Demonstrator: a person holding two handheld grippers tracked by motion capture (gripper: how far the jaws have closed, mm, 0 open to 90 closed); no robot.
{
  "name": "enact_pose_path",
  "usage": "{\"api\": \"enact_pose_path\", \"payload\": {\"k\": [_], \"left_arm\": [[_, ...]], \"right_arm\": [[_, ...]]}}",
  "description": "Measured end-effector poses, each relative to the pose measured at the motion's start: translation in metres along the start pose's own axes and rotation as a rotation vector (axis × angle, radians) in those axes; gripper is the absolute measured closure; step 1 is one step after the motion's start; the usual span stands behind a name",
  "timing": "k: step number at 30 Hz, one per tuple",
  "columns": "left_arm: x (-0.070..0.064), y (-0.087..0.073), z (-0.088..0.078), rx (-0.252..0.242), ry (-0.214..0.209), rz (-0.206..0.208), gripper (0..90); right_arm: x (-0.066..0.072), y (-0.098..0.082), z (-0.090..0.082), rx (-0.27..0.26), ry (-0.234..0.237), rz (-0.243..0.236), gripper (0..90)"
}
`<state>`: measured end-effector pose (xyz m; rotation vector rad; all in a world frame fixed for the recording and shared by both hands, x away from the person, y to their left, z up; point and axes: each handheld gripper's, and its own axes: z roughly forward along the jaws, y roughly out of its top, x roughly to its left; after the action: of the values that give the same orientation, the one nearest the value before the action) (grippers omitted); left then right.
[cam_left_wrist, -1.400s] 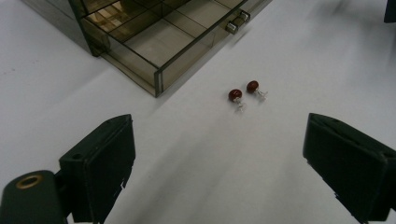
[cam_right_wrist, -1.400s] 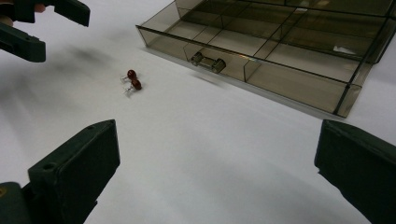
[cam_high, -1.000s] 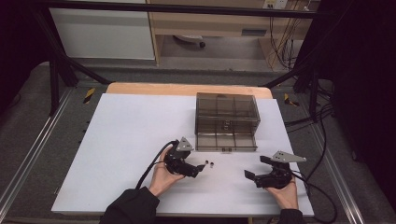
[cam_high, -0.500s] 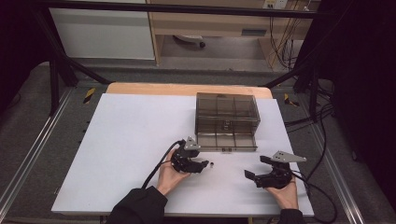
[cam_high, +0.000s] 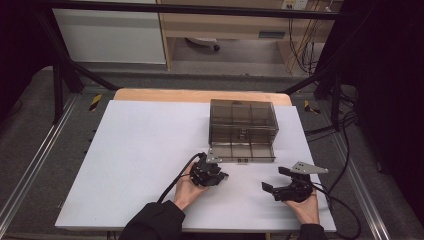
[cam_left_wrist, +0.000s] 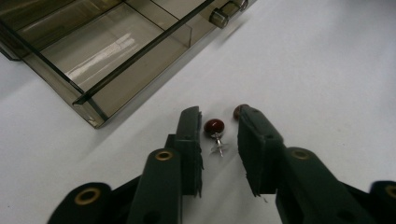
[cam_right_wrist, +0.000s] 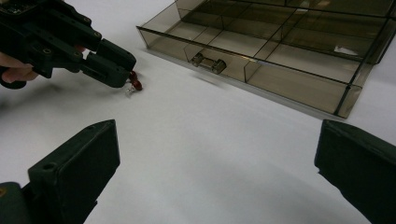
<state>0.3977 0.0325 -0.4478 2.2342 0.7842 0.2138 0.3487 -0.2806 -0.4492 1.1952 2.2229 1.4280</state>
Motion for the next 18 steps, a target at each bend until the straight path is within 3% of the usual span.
{"api": "enact_pose_path", "payload": {"k": [6, 18], "left_arm": [[-0.0010, 0.0001, 0.0026, 0.000, 0.014, 0.008, 77.8], [-0.0020, 0.0004, 0.0030, 0.006, 0.020, 0.012, 81.4]], "right_arm": [[0.0001, 0.0000, 0.0001, 0.004, 0.001, 0.000, 0.6], [0.0001, 0.0000, 0.0001, 0.002, 0.001, 0.002, 0.7]]}}
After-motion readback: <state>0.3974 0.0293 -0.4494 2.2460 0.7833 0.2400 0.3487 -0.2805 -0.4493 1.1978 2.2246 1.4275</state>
